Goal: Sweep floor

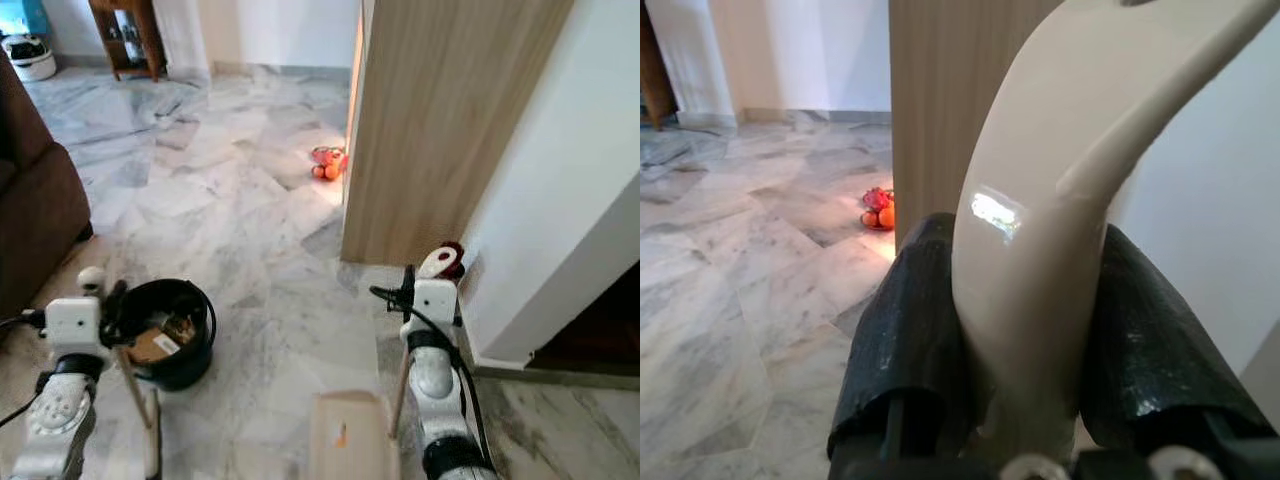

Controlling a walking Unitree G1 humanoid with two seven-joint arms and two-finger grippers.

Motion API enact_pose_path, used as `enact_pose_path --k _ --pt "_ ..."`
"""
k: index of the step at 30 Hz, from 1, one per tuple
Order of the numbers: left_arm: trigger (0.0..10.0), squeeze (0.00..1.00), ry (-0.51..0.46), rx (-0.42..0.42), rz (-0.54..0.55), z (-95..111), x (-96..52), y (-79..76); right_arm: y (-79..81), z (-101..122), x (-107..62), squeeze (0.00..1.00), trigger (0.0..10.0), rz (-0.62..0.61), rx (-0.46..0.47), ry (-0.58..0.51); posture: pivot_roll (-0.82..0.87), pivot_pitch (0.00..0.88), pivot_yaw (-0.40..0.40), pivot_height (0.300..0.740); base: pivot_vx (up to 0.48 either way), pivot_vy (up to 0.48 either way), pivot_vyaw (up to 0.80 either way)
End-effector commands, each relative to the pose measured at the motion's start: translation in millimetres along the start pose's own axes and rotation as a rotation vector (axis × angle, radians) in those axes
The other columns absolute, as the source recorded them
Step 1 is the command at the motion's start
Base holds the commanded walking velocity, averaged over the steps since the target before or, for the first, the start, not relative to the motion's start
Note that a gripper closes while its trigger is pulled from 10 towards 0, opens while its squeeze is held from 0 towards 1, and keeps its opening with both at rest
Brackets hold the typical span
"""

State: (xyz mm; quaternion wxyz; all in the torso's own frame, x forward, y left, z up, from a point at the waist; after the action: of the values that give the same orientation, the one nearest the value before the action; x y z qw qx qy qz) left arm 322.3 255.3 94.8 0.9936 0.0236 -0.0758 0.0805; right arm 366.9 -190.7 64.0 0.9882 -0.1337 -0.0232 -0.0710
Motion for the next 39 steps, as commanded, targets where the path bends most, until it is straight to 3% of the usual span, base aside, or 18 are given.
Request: enact_pose_path --k 1,6,8,17,28,39 --pt "10.0 0.00 -0.062 0.007 -0.026 18.7 4.6 -6.1 2.6 12.5 6.3 0.00 10.0 0.002 0.009 -0.038 0.23 0.000 0.005 0.740 0.000 0.000 -0.80" --pt "10.0 0.00 -0.045 -0.015 -0.064 16.2 4.9 -20.8 -5.6 9.4 3.7 0.00 10.0 -0.025 0.004 -0.032 0.18 0.000 0.008 0.740 0.000 0.000 -0.80" --pt "10.0 0.00 -0.041 -0.016 -0.095 14.6 7.3 -34.3 -8.8 13.0 3.7 0.00 10.0 -0.026 -0.002 -0.043 0.15 0.001 -0.018 0.740 0.000 0.000 -0.80" --pt "10.0 0.00 -0.026 -0.051 -0.099 10.6 -6.9 -46.6 -14.5 -4.7 -3.3 0.00 10.0 -0.007 -0.007 0.016 0.16 0.026 -0.044 0.740 0.000 0.000 -0.80" --pt "10.0 0.00 -0.018 -0.048 -0.168 9.5 -7.1 -67.7 -1.4 8.0 -5.3 0.00 10.0 0.037 -0.010 -0.031 0.12 0.031 -0.041 0.740 0.000 0.000 -0.79" --pt "10.0 0.00 -0.018 -0.050 -0.196 9.8 -5.7 -74.1 -3.1 8.0 -4.5 0.00 10.0 0.032 -0.013 -0.025 0.13 0.002 -0.034 0.740 0.000 0.000 -0.79"
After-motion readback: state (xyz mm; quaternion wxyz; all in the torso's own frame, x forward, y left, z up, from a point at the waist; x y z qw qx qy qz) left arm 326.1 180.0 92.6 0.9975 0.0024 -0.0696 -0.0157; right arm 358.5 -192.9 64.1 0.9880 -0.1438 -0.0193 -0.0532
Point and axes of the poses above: a point about 5 cm out from each wrist's last joint towards the gripper, its own x axis pointing out of the wrist towards the gripper, its own z axis along the axis of the wrist's last joint, y = z × x, the point moved 6 cm from there along x, pointing out of the wrist towards the gripper, and after that the axes turned 10 degrees about -x, right-handed, at the moved point
